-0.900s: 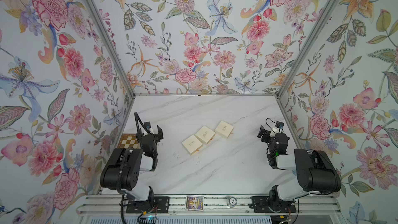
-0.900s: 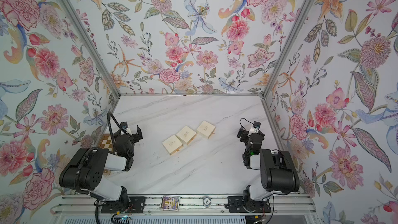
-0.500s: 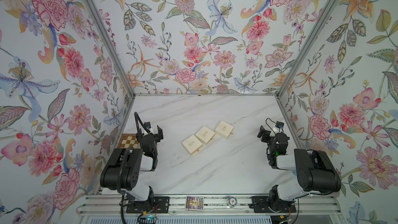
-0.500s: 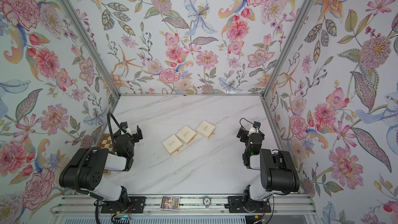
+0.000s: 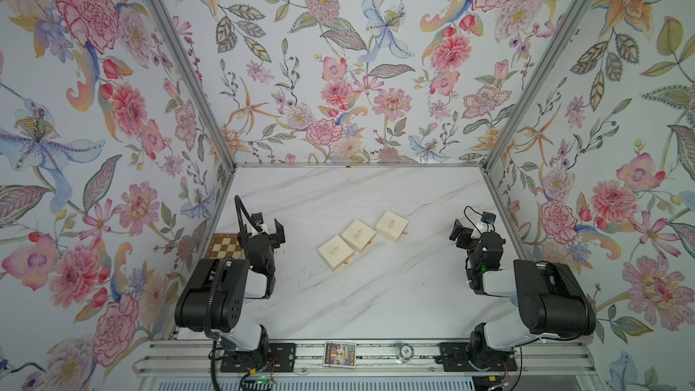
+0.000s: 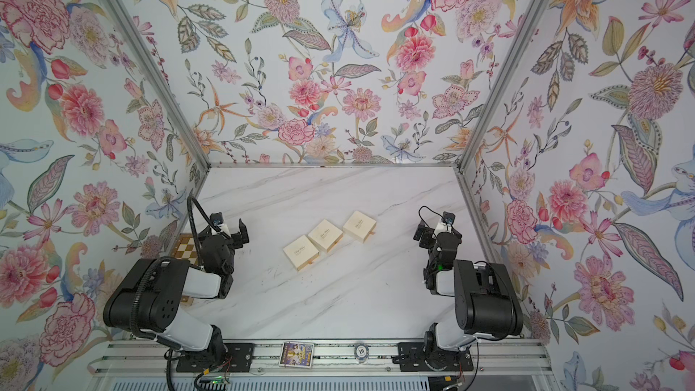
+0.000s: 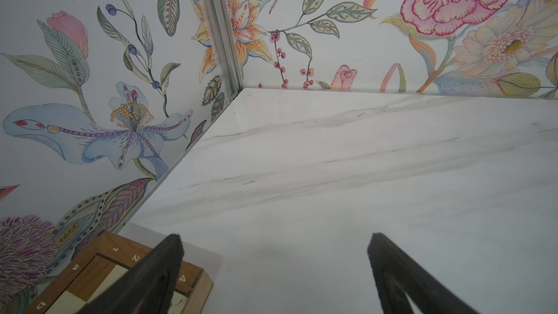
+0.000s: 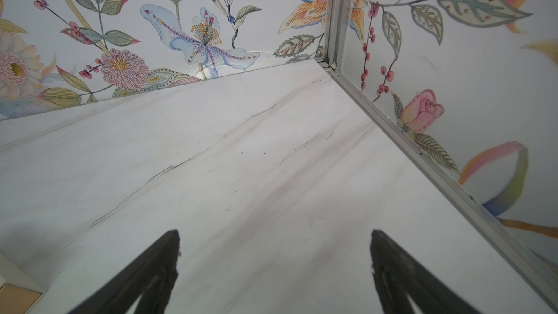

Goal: Take out the earrings from the drawer-style jewelry box
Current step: Adjust the jewelry box at the center of the board.

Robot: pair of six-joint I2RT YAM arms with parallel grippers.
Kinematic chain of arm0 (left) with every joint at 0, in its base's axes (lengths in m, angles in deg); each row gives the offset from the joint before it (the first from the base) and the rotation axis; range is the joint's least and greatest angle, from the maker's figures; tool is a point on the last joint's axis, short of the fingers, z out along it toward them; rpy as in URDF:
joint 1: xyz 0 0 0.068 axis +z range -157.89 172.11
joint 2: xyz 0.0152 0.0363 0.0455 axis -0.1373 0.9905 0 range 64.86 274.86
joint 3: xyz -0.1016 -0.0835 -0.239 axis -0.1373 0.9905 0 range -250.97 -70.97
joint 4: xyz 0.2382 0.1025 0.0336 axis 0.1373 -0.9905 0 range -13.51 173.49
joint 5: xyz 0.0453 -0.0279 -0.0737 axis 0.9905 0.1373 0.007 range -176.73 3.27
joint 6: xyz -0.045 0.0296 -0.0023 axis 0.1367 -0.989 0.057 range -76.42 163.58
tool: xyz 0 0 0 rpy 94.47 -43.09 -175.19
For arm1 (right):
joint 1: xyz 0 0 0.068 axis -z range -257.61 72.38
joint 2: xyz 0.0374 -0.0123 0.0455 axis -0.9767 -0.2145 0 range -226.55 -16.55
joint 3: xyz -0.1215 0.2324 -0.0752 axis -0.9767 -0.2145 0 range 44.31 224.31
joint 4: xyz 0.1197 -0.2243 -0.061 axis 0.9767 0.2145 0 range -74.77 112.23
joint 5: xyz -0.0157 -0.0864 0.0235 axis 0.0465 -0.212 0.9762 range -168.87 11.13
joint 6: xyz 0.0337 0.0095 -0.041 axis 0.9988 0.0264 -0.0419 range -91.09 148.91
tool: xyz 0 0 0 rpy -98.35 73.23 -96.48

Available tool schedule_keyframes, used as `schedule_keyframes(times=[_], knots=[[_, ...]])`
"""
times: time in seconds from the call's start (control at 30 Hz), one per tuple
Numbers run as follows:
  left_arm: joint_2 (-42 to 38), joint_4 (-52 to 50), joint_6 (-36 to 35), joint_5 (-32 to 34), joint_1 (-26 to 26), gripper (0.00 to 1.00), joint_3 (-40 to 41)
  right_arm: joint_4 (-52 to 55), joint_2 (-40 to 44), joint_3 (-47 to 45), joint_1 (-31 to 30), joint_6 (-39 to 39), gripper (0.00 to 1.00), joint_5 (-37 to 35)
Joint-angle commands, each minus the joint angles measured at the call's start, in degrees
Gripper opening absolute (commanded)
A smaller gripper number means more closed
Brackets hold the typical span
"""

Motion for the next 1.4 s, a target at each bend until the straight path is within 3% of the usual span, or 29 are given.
schedule_keyframes(times=[0.0, 0.1, 0.23, 0.43, 0.6, 0.73, 0.87, 0.97, 1.13, 1.37], knots=[[0.36, 3.74, -0.17, 0.94, -0.42, 0.99, 0.57, -1.74, -0.41, -0.05, -0.47, -1.09, 0.99, -0.14], [-0.30, 7.94, 0.06, 1.78, -0.42, 0.99, 4.00, -3.51, 0.03, -1.02, -0.56, -0.80, 0.99, -1.46], [-8.15, 5.28, 0.38, 3.12, -0.49, 0.99, 5.52, 1.16, 4.70, -0.80, -0.12, 0.03, 0.99, -2.17], [-23.32, -13.28, 1.16, 0.77, -0.95, 0.99, 1.32, 16.27, 17.30, 2.36, -0.47, 0.97, 0.99, -0.52], [-30.62, -36.35, 6.15, -7.15, -0.95, 0.99, -10.87, 35.62, 25.29, 10.42, -0.56, 5.49, 0.99, 8.23], [-30.45, -43.86, 13.17, -17.42, -1.20, 0.99, -15.36, 48.90, 26.09, 17.98, -1.99, 13.68, 0.99, 17.61], [-28.90, -39.14, 22.26, -23.47, -2.68, 0.99, -12.56, 54.63, 25.15, 21.17, -9.56, 16.12, 0.99, 21.06], [-27.24, -32.82, 27.13, -23.75, -5.50, 0.99, -8.47, 57.63, 22.97, 23.42, -17.10, 17.47, 0.99, 21.27], [-22.84, -37.76, 26.33, -20.21, -11.45, 0.99, -10.66, 58.13, 16.07, 25.17, -28.17, 22.00, 0.98, 23.07], [-17.27, -43.25, 25.54, -19.89, -15.27, 0.99, -16.28, 52.26, 8.27, 24.24, -36.07, 28.59, 0.95, 26.50]])
